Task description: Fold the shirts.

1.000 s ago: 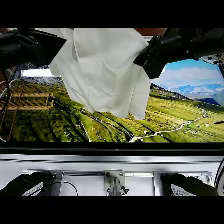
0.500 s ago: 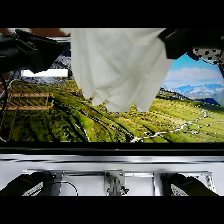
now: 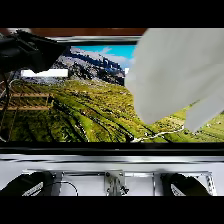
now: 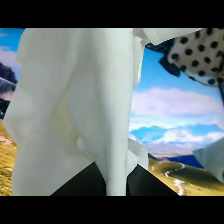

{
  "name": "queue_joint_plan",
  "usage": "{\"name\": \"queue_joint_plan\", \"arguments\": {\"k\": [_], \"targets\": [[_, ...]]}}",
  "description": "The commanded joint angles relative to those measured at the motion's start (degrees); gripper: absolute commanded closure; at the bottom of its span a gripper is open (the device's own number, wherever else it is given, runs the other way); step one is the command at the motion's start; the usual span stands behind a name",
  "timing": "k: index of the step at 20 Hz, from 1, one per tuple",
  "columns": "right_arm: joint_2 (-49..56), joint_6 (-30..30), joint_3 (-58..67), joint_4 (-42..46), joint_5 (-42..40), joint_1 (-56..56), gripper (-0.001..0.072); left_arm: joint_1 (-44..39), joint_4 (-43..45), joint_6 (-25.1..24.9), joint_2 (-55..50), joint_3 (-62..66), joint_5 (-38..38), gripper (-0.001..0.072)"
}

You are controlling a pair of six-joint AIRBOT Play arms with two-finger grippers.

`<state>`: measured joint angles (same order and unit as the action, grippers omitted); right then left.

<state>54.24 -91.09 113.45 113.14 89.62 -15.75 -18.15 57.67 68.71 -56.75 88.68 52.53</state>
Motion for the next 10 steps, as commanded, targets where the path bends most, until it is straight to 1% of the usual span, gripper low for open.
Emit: {"name": "queue_joint_plan", "arguments": {"k": [1,3,5,10], "targets": [[-3.5,-2.4,0.0,11.5,9.7,0.0,0.0632,0.0,0.0,0.0,-0.8,0.0,0.0,0.0244],[-5.2,-2.5,0.0,15.1,13.9,0.0,0.0631,0.0,0.0,0.0,-1.4,0.0,0.0,0.0244],[-7.1,-3.4,0.0,16.5,16.9,0.0,0.0631,0.0,0.0,0.0,-2.0,0.0,0.0,0.0244],[-13.0,-10.9,0.0,17.4,16.8,0.0,0.0631,0.0,0.0,0.0,-3.4,0.0,-1.6,0.0244]]}}
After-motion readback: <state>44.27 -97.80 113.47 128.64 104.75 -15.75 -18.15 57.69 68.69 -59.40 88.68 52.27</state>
